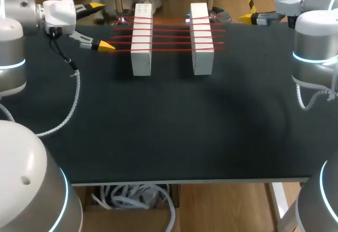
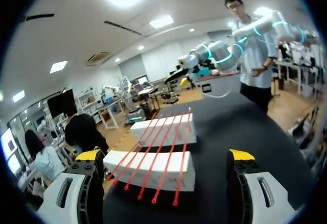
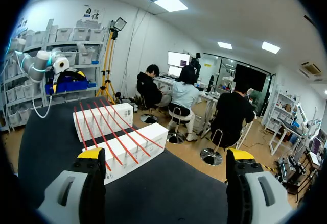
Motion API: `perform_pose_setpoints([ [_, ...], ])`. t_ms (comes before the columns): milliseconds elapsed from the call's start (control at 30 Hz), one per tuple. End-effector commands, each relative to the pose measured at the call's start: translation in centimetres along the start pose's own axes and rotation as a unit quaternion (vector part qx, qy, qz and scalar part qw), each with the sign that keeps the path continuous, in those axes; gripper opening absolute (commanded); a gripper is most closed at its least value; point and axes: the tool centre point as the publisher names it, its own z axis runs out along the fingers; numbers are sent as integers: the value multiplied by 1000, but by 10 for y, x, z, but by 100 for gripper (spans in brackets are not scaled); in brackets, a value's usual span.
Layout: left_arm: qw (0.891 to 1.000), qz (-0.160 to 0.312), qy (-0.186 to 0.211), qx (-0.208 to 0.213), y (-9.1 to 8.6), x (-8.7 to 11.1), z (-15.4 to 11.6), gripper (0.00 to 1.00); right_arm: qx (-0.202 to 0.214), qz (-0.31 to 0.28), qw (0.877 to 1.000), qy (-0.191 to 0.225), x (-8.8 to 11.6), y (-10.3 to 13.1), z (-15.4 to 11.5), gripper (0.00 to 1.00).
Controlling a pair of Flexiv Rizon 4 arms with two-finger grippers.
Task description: Grab the tape and strap the tape.
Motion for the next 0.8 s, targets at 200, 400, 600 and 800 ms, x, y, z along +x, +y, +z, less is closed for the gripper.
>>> perform_pose_setpoints([
  [200, 997, -17, 71, 39, 17, 2, 13, 63, 0, 0, 1000, 0, 0, 0, 0, 100],
  [400, 997, -28, 55, 52, 21, 22, 22, 34, 0, 0, 1000, 0, 0, 0, 0, 100],
  [600, 997, -35, 38, 57, 27, 38, 29, 27, 0, 0, 1000, 0, 0, 0, 0, 100],
  [800, 997, -39, 34, 57, 34, 46, 33, 36, 0, 0, 1000, 0, 0, 0, 0, 100],
])
